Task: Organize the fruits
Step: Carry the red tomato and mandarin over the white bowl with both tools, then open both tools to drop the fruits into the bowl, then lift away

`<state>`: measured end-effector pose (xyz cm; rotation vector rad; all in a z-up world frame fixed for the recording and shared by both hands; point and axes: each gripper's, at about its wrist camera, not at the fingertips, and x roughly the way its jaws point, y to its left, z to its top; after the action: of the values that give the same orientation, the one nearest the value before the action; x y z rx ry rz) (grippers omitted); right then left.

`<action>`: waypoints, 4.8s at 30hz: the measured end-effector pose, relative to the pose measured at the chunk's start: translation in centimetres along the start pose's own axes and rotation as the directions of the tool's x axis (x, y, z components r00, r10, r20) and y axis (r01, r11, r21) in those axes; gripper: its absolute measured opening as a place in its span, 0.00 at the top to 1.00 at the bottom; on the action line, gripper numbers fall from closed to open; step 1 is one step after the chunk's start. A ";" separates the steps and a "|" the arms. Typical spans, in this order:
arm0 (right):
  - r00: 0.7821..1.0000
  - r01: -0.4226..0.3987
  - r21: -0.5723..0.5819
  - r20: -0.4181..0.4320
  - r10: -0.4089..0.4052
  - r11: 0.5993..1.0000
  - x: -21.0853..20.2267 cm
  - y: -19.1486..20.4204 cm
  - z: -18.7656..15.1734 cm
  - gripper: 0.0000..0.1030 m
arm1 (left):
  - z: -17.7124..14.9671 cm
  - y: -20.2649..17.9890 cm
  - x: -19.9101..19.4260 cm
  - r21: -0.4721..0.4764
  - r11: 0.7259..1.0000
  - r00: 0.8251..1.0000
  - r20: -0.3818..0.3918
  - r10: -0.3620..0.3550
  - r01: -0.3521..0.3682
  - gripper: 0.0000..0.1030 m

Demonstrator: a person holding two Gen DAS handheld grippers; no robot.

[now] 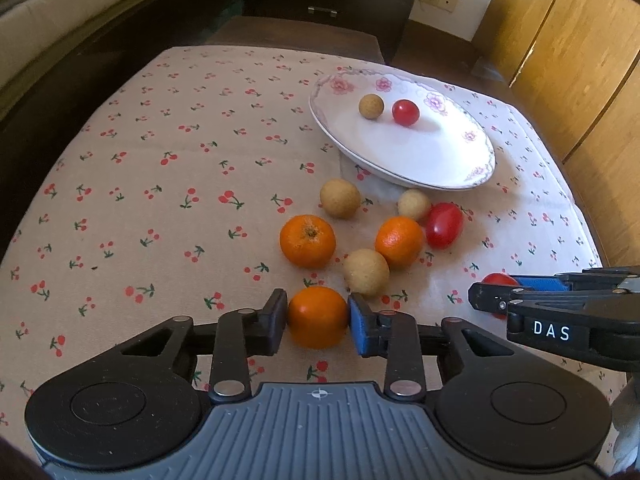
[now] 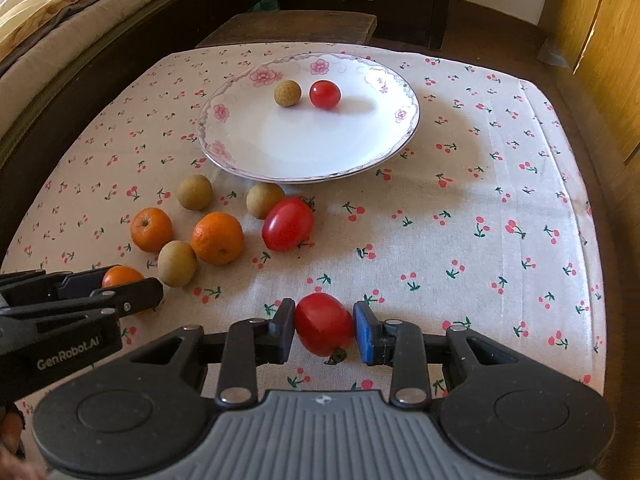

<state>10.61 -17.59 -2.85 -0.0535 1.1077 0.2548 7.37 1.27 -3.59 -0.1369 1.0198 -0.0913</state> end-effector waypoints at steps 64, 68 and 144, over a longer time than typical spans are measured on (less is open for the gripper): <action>0.991 -0.028 0.138 0.135 0.009 0.990 -2.8 -1.7 4.7 0.68 | 6.6 -4.1 -0.5 0.029 0.998 0.994 0.091 -0.053 0.051 0.62; 0.991 -0.021 0.144 0.136 0.001 0.989 -2.3 -2.1 5.4 0.68 | 7.2 -4.5 0.0 0.040 0.998 0.994 0.095 -0.044 0.041 0.62; 0.990 -0.004 0.144 0.141 -0.016 0.990 0.9 -2.8 8.8 0.68 | 9.9 -4.3 3.1 0.030 1.000 0.997 0.077 0.005 -0.007 0.57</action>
<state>19.39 -18.65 0.03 0.0893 0.9809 0.1697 17.39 -2.68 -0.39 -0.1089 0.9415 -0.0950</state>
